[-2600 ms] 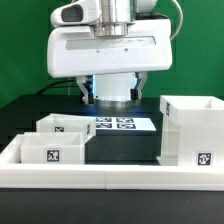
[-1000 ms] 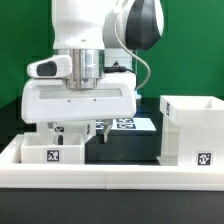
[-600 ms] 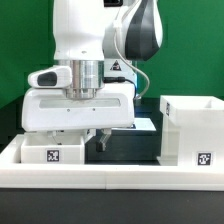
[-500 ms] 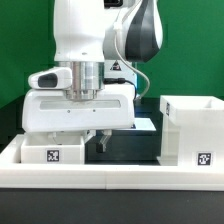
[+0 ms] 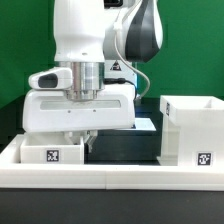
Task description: Assemble drawer
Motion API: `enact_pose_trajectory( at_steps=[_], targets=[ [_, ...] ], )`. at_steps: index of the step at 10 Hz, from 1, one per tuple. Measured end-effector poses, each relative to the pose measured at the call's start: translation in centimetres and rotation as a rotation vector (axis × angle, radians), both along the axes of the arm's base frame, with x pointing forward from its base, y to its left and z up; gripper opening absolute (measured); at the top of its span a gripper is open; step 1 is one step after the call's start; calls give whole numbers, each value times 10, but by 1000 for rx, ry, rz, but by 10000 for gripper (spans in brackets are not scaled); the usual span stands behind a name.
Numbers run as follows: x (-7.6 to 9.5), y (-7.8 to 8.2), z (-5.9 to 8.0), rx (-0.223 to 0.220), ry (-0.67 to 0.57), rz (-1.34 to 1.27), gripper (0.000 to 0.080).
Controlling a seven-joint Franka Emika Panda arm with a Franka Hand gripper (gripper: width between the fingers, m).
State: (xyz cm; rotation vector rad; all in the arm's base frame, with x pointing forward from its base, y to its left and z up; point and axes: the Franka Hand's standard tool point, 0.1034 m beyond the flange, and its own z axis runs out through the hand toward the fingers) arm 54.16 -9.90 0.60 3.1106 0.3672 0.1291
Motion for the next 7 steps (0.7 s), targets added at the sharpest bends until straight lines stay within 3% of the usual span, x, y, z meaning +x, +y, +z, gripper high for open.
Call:
enact_pose_trajectory(
  at_steps=[1,5,7],
  targets=[
    [0,1,0,1,0,2,40],
    [0,1,0,1,0,3,40],
    [-6,13,4,-13,-4,69,40]
  ],
)
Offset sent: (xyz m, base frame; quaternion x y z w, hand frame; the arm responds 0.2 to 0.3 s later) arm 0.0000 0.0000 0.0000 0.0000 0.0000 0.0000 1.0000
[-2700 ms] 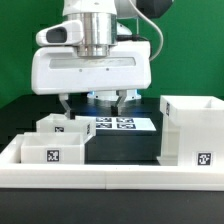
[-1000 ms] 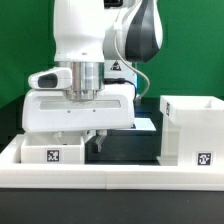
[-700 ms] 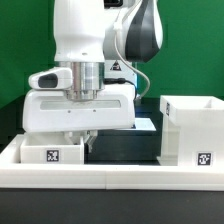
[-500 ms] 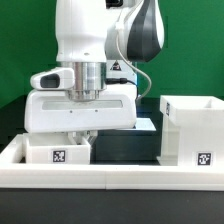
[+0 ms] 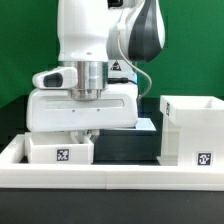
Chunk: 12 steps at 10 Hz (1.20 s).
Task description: Assemble drawer
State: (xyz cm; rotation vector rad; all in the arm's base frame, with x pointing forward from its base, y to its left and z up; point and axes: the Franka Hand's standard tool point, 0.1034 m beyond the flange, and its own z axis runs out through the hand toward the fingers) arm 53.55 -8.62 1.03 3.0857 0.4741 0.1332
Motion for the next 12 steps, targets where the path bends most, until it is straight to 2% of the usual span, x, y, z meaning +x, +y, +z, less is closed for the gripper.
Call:
enact_pose_trajectory(
  at_steps=[1,4,7,8,10,12],
  targets=[
    [-5,10,6,-7,3,57,41],
    [-20,9,0,-11,39,321,41],
    [-21,7,-1,-24,44,455,41],
    [-21,7,-1,-25,43,476,41],
    [-12,8,16,-46,55,731,41],
    [-3,8,19,-54,73,881,41]
  ],
)
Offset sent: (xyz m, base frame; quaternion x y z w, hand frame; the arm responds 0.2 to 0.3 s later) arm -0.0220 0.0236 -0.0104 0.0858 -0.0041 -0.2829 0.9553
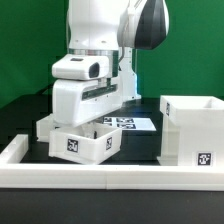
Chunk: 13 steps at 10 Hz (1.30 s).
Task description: Assemble drawer
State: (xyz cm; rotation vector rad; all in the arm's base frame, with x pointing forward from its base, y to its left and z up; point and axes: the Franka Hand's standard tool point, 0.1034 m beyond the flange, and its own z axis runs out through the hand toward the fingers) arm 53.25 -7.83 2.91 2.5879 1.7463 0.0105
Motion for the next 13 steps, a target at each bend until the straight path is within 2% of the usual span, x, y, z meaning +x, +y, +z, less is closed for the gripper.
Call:
enact_pose_trajectory(
  at_steps=[4,7,10,13],
  targets=[
    [-1,-5,-1,-26,7,236,41],
    [-1,2,-2,-37,14,353,41],
    [1,19,-5,-25,15,365,41],
    [11,42,-5,-22,-27,309,41]
  ],
)
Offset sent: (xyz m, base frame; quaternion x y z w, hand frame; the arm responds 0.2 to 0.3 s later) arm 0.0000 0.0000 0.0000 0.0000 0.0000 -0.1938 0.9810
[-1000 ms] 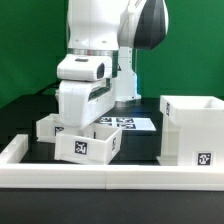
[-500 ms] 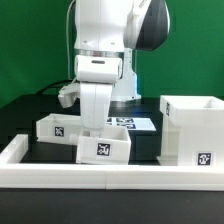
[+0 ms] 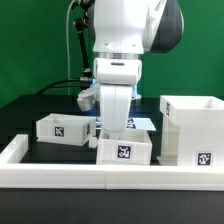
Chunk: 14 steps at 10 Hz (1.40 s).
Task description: Assemble drawer
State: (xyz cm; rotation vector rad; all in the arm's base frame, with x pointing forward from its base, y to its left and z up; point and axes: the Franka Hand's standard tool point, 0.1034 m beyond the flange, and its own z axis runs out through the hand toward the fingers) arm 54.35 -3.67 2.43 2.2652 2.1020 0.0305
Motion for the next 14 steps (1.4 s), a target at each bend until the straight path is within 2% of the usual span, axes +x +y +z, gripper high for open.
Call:
enact_pose_trajectory(
  at_steps=[2,6,8,11,14],
  targets=[
    [-3,-5,-2,-1,-17,-6,41],
    [-2,5,-4,-3,9,25,41],
    [-6,5,-5,-4,50,23,41],
    [-5,1,-5,-4,33,14,41],
    [-3,6,-6,-3,43,31,41]
  ],
)
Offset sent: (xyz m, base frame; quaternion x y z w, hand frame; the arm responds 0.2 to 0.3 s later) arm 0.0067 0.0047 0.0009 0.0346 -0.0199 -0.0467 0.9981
